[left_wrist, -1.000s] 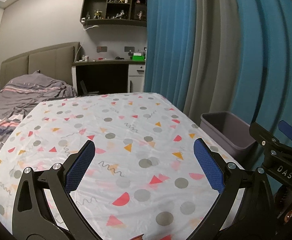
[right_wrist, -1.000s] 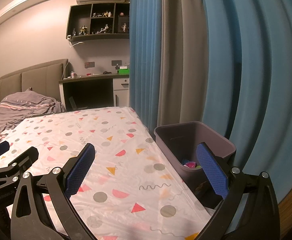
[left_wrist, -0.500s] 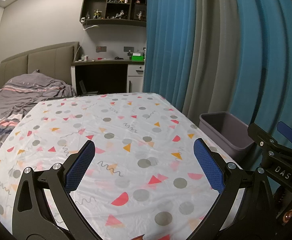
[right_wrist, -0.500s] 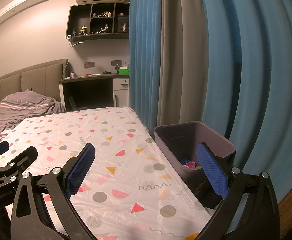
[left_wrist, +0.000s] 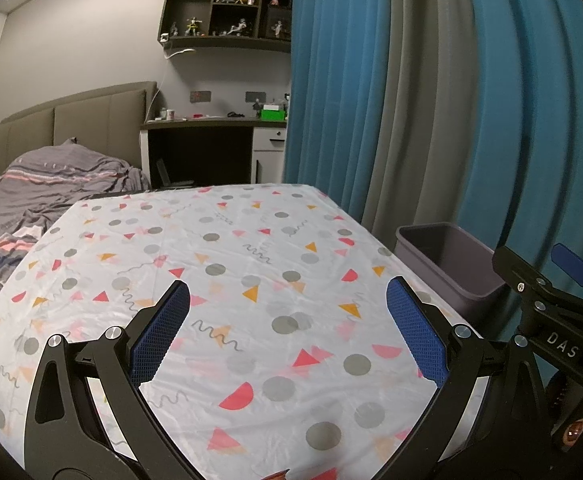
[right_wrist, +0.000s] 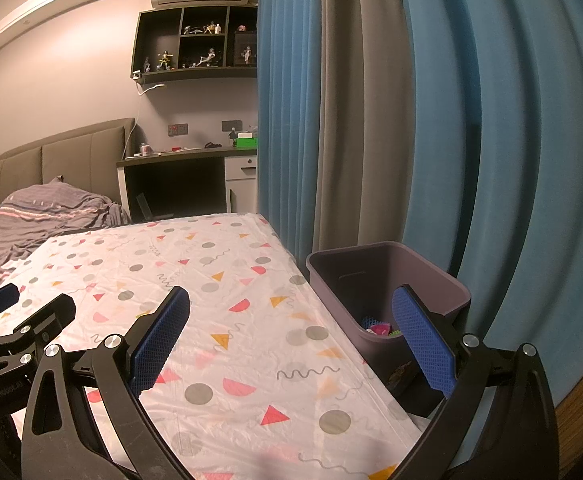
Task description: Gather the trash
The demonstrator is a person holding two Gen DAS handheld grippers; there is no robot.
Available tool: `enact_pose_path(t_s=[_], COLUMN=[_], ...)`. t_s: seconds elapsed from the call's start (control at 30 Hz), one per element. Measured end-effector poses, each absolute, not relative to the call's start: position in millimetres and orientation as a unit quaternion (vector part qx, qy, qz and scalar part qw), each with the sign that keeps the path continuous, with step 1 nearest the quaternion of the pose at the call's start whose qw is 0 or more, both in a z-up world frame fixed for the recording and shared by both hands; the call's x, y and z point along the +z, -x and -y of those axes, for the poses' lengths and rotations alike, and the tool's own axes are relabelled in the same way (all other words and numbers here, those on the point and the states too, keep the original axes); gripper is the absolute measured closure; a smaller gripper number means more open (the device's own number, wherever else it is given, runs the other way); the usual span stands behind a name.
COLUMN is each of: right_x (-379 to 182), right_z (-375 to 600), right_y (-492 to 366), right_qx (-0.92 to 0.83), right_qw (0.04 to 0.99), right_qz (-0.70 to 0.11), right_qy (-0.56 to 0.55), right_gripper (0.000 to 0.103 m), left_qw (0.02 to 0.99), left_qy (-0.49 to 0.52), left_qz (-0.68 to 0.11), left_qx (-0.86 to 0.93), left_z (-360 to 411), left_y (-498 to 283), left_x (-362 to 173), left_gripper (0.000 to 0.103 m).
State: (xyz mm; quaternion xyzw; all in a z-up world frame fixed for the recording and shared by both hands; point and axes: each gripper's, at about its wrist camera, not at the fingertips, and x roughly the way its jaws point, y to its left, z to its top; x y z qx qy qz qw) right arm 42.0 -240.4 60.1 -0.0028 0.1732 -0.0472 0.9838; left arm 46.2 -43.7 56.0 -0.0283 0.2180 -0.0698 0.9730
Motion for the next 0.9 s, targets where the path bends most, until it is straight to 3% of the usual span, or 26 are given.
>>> enact_pose_path(t_s=[0.9], right_x=[60.4], right_z=[241.7], right_y=[-40.1], right_qx=[-0.048], right_qw=[0.984], right_qz=[-0.174], right_qy=[0.003], right_gripper=[0.006], left_qw=[0.973], left_qy=[0.03], left_qz=[-0.218], left_qx=[-0.074], left_z=[50.2], left_y=[-43.1], left_x=[52.2], left_gripper=[0.006])
